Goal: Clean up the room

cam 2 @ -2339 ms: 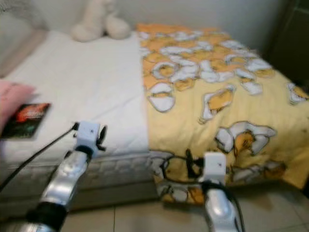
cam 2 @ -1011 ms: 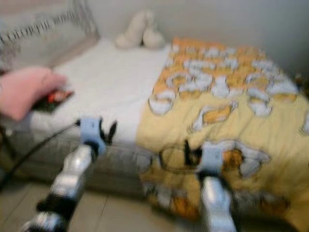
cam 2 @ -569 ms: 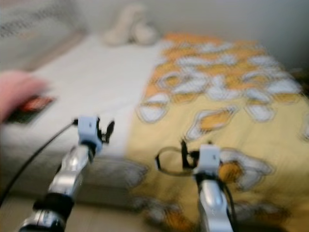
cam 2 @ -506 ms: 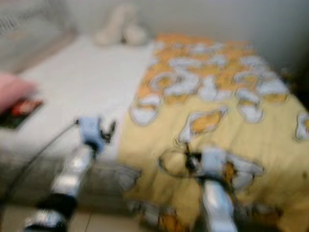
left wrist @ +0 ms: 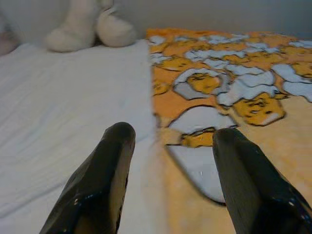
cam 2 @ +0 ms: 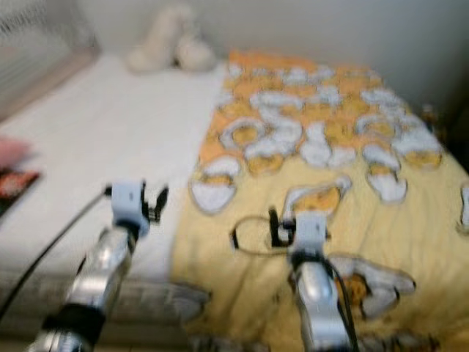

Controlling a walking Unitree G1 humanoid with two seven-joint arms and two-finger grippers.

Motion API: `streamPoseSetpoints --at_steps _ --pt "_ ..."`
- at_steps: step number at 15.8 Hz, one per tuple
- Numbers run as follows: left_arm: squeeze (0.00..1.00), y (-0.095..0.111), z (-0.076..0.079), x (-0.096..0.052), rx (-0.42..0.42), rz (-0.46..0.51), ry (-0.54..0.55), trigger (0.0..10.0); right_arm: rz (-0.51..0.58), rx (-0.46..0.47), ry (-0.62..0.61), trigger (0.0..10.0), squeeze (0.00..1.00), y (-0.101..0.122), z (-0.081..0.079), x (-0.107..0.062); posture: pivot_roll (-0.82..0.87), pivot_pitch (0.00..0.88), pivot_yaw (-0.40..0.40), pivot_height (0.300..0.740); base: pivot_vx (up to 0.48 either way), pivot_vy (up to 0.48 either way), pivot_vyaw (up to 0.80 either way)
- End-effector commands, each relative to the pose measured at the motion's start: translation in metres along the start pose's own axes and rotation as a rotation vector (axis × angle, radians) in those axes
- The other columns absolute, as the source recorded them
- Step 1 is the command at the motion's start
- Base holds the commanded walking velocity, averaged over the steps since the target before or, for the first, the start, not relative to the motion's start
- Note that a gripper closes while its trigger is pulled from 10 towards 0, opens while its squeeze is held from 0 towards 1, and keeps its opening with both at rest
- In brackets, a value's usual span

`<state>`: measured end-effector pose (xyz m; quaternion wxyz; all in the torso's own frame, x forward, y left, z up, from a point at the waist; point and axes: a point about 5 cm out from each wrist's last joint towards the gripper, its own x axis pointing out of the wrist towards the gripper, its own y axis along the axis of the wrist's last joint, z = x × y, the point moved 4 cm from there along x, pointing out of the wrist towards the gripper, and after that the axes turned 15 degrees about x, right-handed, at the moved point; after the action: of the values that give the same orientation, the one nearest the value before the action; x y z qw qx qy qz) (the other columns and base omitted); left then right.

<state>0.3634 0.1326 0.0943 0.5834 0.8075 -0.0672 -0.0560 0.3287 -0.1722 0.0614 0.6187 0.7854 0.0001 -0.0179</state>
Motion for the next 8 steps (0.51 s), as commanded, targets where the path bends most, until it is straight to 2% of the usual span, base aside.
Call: streamPoseSetpoints --at_steps 1,2,3,5,6,8 --pt "0.0 -0.003 0.01 -0.005 0.017 -0.016 -0.048 10.0 -0.016 -0.01 -0.048 10.0 0.0 -0.001 0.012 0.004 0.16 0.116 0.036 0.74 0.48 0.0 0.0" --pt "0.0 -0.002 0.01 -0.011 0.015 -0.009 -0.056 10.0 -0.022 -0.006 -0.052 10.0 0.0 0.001 0.012 0.012 0.19 0.164 0.044 0.74 0.48 0.0 0.0" --pt "0.0 -0.001 0.008 -0.013 0.02 -0.004 -0.057 10.0 -0.033 -0.007 -0.051 10.0 0.0 0.001 0.011 0.018 0.21 0.182 0.043 0.74 0.0 0.0 0.0" --pt "0.0 0.007 -0.012 -0.027 0.084 0.008 -0.032 10.0 -0.105 0.015 -0.051 10.0 0.0 -0.004 0.006 0.039 0.3 0.27 0.048 0.74 0.0 0.0 0.0" --pt "0.0 0.006 -0.022 -0.032 0.093 -0.004 -0.01 10.0 -0.148 -0.004 -0.041 10.0 0.0 -0.009 0.001 0.044 0.31 0.287 0.051 0.74 0.0 0.0 0.0" --pt "0.0 0.005 -0.023 -0.046 0.101 -0.031 -0.011 10.0 -0.244 -0.033 -0.026 10.0 0.0 -0.026 -0.004 0.044 0.34 0.346 0.063 0.74 0.0 0.0 0.0"
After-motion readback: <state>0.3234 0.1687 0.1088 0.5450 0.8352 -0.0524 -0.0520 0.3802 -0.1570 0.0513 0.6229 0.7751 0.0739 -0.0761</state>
